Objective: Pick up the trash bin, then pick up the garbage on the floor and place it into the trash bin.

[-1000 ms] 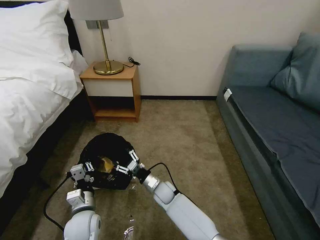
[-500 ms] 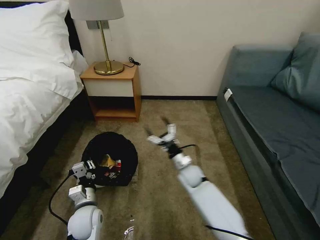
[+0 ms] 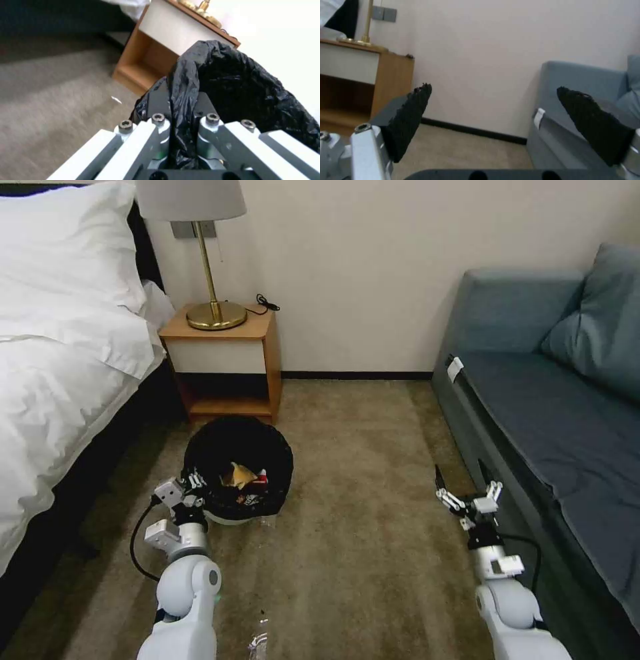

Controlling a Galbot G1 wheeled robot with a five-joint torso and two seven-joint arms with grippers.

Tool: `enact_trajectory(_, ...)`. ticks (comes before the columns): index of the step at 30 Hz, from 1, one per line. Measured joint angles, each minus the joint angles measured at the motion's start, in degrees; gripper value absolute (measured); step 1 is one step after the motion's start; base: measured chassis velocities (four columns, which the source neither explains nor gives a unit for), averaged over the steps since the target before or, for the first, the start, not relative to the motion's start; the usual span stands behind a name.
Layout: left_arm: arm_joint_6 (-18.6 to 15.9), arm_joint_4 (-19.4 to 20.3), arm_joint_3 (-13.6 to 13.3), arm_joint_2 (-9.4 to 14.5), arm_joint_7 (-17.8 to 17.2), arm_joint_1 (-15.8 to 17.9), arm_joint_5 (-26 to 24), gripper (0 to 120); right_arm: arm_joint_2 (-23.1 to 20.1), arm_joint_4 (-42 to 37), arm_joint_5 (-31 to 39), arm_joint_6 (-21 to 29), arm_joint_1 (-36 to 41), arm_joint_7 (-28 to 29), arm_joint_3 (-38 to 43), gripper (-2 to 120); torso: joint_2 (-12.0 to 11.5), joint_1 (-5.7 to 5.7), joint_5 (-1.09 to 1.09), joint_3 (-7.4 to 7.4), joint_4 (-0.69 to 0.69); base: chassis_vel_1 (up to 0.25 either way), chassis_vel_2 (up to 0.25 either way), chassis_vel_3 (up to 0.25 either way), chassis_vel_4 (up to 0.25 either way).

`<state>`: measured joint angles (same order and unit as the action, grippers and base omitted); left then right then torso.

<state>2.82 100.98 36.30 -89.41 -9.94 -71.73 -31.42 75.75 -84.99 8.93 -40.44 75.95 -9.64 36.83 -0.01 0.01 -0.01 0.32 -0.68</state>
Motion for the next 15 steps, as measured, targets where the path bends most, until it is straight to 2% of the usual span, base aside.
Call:
enact_trajectory(3,0.00,-0.85,0.31,0.34,0.30,0.52,-2.08,5,0.33,-0.52,-0.09,-0.26,1.33,-0.32,0.41,94,0.00,0.00,0.00,0.00,-0.02,0.000,0.000,0.000,0.000)
enact_trajectory(5,-0.41,-2.89,1.08,1.08,0.12,1.87,-5.51,5,0.92,-1.60,-0.09,-0.61,3.36,-0.66,1.42,94,0.00,0.00,0.00,0.00,-0.01,0.000,0.000,0.000,0.000)
enact_trajectory(8,-0.56,-4.95,1.69,1.63,-0.27,2.84,-7.55,5,1.13,-2.35,-0.03,-0.89,4.51,-0.78,2.20,94,0.00,0.00,0.00,0.00,0.00,0.000,0.000,0.000,0.000)
enact_trajectory(15,-0.12,-8.67,2.00,1.83,-0.48,4.04,-9.15,5,1.36,-3.90,0.12,-0.99,5.75,-0.85,2.57,94,0.00,0.00,-0.01,0.00,0.00,0.000,0.000,0.000,0.000)
